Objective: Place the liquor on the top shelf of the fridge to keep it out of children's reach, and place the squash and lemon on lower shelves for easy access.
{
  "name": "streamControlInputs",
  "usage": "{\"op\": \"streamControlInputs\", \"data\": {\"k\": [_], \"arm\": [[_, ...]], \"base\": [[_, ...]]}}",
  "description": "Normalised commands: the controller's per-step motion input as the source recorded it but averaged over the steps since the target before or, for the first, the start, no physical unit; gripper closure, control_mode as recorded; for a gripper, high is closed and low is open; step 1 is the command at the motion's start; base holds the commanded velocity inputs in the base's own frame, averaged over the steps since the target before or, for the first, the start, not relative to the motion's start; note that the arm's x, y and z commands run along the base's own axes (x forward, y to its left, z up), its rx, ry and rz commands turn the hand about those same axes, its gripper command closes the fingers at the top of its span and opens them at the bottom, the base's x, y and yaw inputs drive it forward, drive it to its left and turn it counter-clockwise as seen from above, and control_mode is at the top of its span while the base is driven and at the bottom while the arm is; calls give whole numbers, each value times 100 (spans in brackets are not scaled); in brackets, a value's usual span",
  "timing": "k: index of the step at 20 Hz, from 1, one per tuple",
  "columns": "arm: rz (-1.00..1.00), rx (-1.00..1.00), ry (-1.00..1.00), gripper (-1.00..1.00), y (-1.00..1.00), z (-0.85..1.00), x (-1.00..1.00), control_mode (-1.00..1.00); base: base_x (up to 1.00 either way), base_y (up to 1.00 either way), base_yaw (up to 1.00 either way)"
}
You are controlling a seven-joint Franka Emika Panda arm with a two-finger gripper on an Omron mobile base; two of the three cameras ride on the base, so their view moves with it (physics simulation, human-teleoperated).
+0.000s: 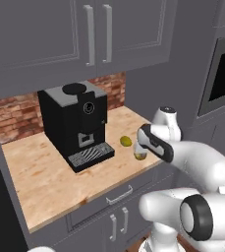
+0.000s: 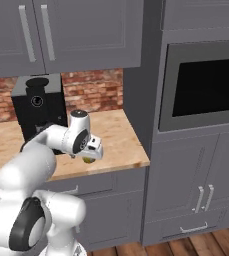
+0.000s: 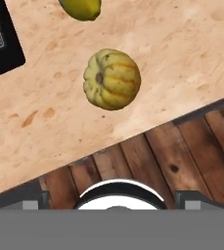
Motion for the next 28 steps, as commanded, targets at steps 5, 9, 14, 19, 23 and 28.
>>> {"op": "streamControlInputs", "data": {"k": [5,9,14,19,23,28], "arm": [[0,0,0,-100,4,-23,30,-100],[0,0,0,-100,0,-19,28,-100],[0,0,0,-100,0,-18,26,-100],[0,0,0,-100,1,-18,27,-100],[0,0,0,-100,3,-18,25,-100],[0,0,0,-100,3,-16,25,-100]], "base": [[0,0,0],[0,0,0],[0,0,0],[0,0,0],[0,0,0],[0,0,0]]}}
